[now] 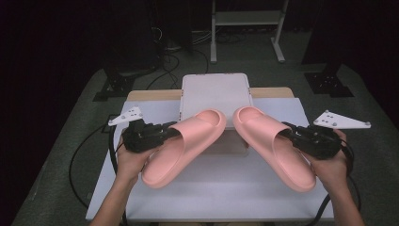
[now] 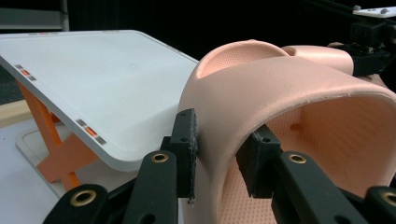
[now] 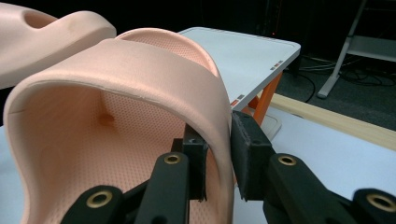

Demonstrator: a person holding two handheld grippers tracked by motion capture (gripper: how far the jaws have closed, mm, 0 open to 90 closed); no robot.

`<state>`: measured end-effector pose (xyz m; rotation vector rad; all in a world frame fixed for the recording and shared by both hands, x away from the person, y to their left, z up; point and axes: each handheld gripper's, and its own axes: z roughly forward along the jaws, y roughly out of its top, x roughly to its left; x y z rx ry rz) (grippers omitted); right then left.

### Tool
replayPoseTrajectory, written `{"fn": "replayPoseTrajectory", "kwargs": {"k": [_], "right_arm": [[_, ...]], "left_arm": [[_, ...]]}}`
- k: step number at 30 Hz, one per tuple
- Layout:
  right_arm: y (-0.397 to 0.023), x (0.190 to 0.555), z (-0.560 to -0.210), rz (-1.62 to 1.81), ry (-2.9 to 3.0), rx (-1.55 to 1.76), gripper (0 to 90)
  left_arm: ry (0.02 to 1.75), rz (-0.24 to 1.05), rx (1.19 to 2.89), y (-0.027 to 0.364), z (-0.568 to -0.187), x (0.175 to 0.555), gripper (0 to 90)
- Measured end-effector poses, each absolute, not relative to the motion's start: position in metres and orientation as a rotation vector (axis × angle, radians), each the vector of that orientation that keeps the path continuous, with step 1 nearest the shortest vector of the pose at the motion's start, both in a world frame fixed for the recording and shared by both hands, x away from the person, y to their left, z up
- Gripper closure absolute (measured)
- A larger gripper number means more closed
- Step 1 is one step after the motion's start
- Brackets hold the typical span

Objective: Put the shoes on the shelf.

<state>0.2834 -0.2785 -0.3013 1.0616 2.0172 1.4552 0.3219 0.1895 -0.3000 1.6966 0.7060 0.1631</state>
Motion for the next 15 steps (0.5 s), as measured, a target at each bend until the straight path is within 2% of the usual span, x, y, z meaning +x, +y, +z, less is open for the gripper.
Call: {"fn": "replayPoseTrajectory", "kwargs": {"k": [15], "right_arm": [[-0.274,0.305,-0.291,1.429,2.007,1.100,75.8]], "left_arm": [[0.739,0.175,1.705,0.184,-0.292,0.351,69.4]]}}
